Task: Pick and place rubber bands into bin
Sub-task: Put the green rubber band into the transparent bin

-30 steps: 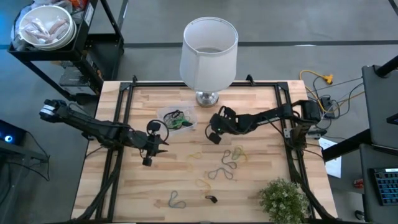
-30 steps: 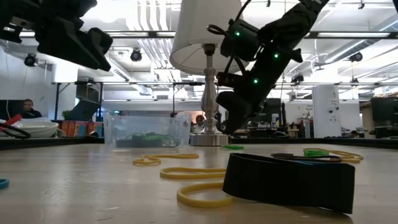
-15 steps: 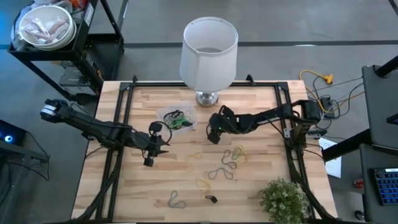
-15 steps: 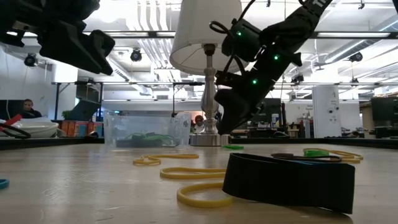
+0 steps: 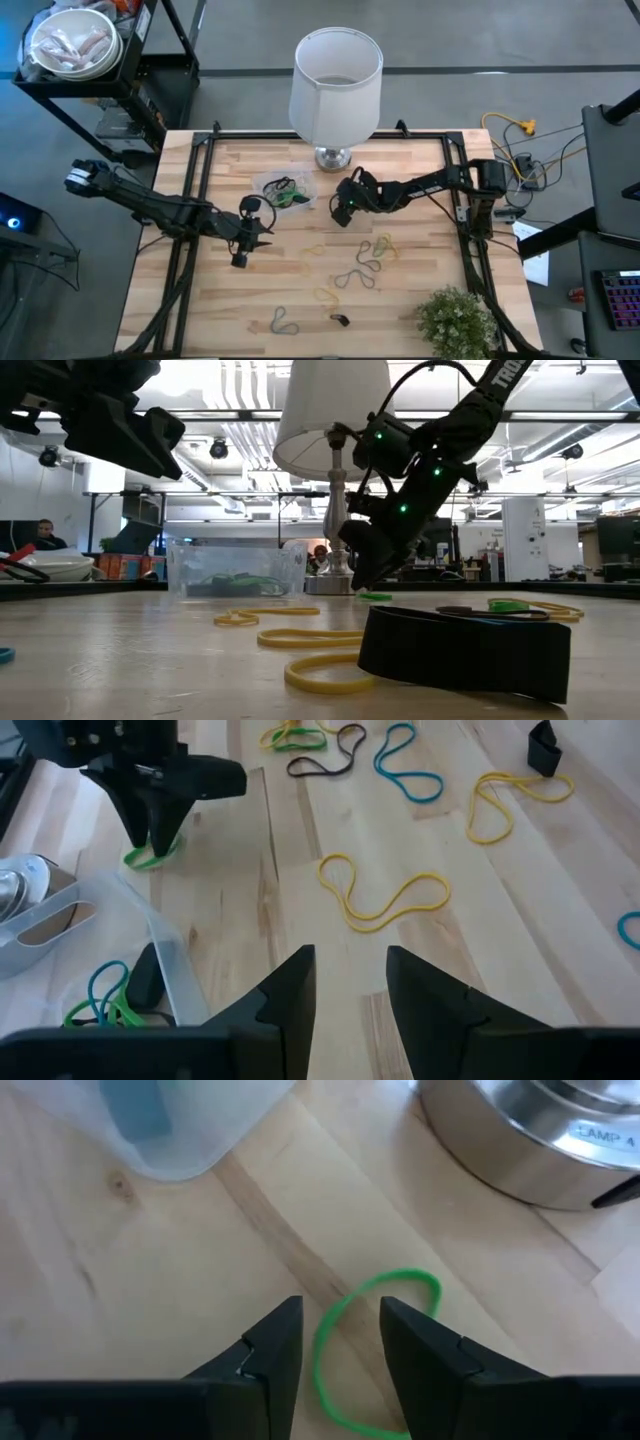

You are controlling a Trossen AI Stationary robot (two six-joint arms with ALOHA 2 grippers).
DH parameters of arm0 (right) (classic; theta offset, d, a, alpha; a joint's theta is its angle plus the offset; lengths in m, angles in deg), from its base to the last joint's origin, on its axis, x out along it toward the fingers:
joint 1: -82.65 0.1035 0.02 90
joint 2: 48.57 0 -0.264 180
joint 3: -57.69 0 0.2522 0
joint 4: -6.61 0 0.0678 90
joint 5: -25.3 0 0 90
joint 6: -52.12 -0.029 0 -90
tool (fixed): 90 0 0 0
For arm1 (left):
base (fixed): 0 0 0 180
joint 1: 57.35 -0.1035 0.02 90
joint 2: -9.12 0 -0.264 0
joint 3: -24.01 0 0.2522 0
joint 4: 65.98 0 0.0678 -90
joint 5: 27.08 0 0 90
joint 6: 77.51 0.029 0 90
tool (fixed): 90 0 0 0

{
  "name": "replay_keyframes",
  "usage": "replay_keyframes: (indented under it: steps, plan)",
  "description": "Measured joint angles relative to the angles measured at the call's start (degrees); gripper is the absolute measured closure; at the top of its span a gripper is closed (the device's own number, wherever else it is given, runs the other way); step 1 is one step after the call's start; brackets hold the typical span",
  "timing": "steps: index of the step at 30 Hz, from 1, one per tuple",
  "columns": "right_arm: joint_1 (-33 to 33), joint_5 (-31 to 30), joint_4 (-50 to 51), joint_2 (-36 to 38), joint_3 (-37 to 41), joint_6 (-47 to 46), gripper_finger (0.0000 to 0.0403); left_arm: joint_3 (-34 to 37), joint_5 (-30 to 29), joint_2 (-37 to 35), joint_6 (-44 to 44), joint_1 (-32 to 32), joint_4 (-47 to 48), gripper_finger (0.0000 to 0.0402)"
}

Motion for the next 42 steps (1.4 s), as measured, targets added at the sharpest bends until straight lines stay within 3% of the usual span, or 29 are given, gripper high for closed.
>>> replay_keyframes:
  steps: [25,42]
  plan:
    - [-1.01,1.17,0.81,-0.13,1.18,-4.12,0.0276,0.00,-0.02,0.00,-0.24,0.00,-0.12,0.0292]
    - [-0.97,5.93,0.16,0.02,2.46,-4.30,0.0322,0.00,-0.02,1.51,-0.24,0.00,-0.32,0.0292]
